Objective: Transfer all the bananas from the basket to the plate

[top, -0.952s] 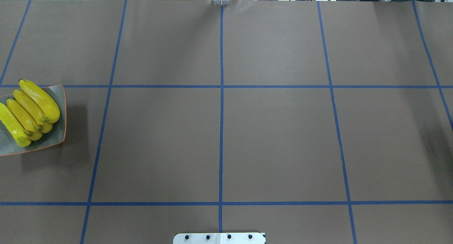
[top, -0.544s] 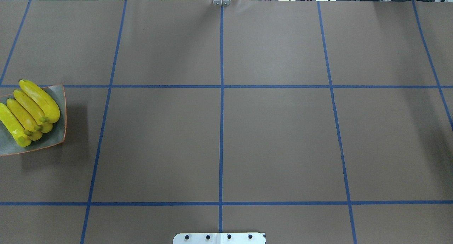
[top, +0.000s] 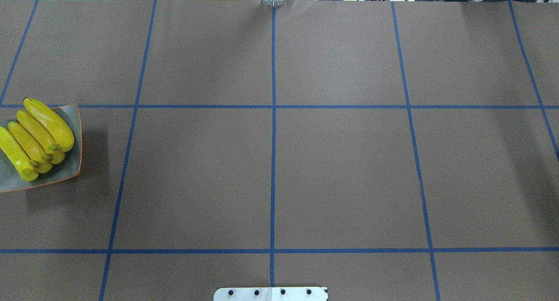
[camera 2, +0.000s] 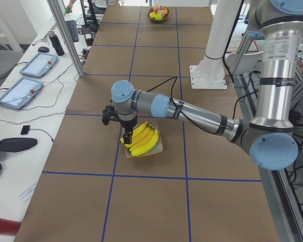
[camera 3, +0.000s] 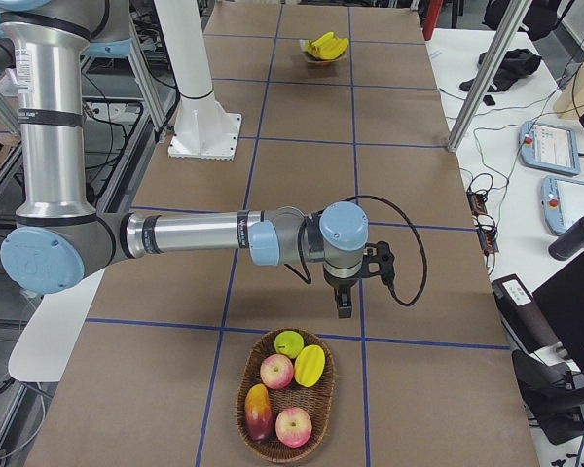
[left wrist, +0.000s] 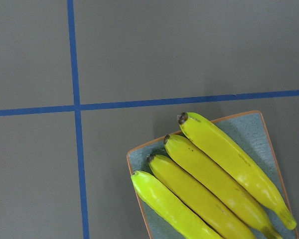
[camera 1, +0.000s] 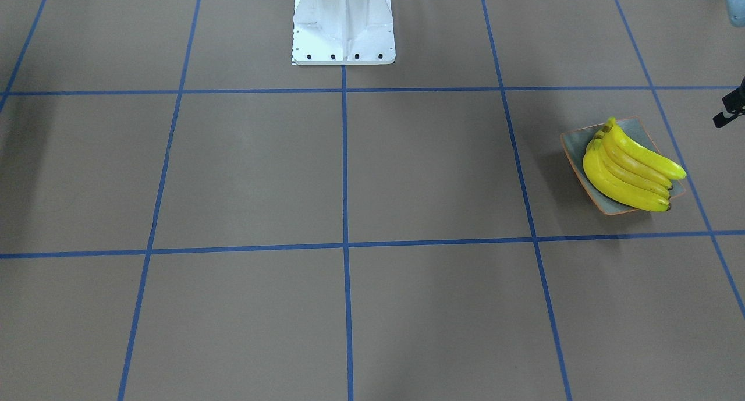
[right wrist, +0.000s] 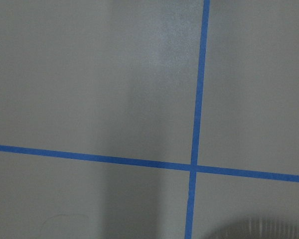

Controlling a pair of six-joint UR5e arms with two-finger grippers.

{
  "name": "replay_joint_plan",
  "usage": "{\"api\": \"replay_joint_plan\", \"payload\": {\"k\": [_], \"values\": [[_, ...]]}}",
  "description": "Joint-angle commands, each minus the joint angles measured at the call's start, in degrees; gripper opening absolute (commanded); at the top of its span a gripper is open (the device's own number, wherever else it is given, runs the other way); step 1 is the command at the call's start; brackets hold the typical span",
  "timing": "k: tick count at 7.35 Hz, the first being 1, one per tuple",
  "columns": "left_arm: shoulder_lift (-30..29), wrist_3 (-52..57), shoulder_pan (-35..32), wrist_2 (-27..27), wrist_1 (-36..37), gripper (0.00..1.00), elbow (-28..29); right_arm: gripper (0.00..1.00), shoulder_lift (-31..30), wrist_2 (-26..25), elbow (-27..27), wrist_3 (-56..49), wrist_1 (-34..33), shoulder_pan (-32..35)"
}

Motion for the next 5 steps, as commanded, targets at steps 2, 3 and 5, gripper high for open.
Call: {"api": "replay_joint_plan", "payload": {"k": [2, 3, 5], "values": [[-0.02, -0.04, 0.09, -0.12, -0.05, 1.00, 0.20, 1.00, -0.75, -0.02, 3.07, -4.03, -5.69, 0.69], [-0.02, -0.04, 0.09, -0.12, -0.05, 1.00, 0.29, 1.00, -0.93, 0.06, 3.15, -4.13, -5.69, 0.96], [-0.02, -0.04, 0.09, -0.03, 0.21, 1.00, 0.20, 1.00, -1.98, 0.06, 3.15, -4.22, -5.60, 1.05]]}}
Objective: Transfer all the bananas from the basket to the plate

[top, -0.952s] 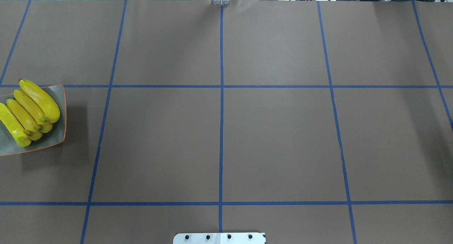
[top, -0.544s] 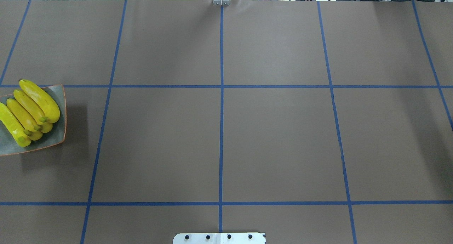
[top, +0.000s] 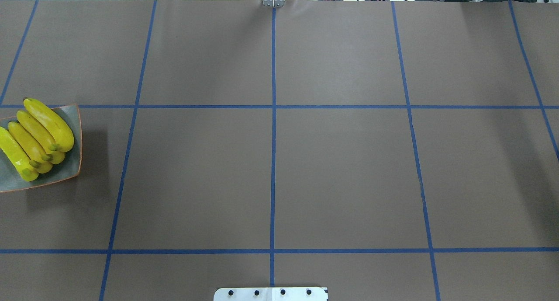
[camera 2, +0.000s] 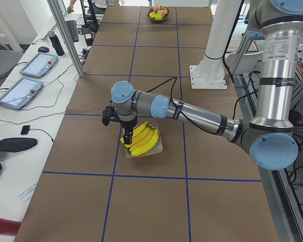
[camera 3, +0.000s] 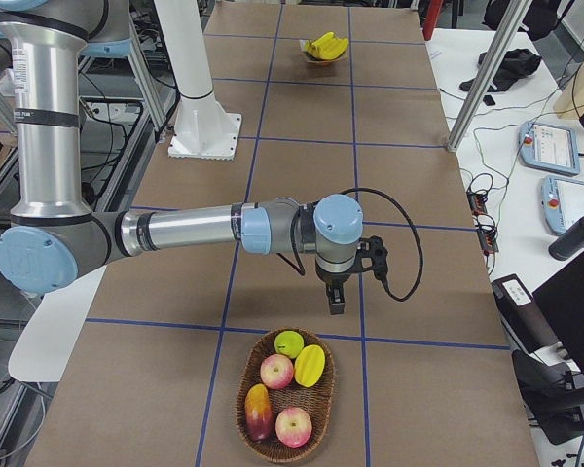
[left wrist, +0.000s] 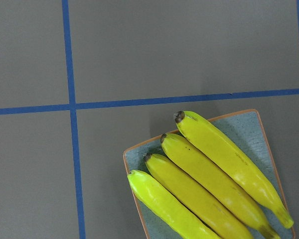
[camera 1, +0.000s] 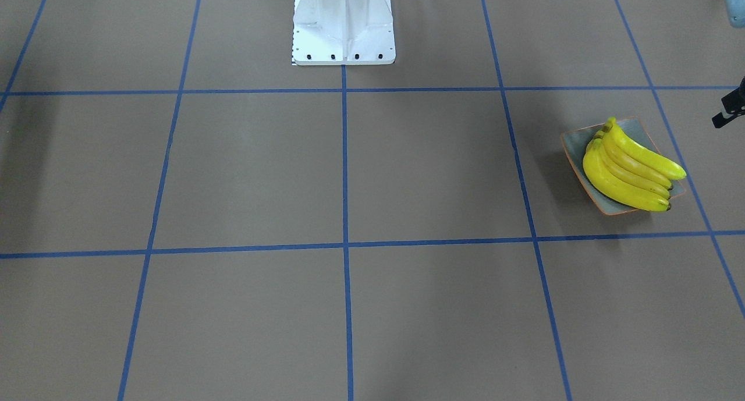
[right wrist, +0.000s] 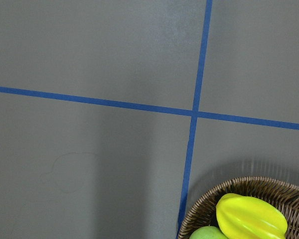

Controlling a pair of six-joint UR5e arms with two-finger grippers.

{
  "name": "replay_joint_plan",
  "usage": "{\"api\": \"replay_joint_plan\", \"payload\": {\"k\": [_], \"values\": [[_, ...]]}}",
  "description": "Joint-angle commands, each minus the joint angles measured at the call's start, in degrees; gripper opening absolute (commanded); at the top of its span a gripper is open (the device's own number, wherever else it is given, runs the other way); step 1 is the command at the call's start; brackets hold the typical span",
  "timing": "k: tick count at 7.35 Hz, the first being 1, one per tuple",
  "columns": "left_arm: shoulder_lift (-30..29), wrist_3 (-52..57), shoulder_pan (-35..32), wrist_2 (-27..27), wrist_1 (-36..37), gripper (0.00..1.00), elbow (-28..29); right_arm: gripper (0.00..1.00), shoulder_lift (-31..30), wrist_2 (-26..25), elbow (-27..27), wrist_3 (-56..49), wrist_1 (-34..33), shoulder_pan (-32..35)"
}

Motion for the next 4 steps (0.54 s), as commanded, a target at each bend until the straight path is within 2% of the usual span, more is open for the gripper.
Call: {"api": "replay_joint_plan", "payload": {"k": [1, 4], "values": [[-0.09, -0.08, 0.09, 0.03, 0.17, 1.00, -0.08, 1.00, -1.27, 0.19, 0.48, -1.72, -0.08, 0.51], [-0.09, 0.00, 0.09, 0.12, -0.10, 1.00, -0.08, 1.00, -1.98, 0.10, 1.63, -1.73, -0.08, 0.60]]}}
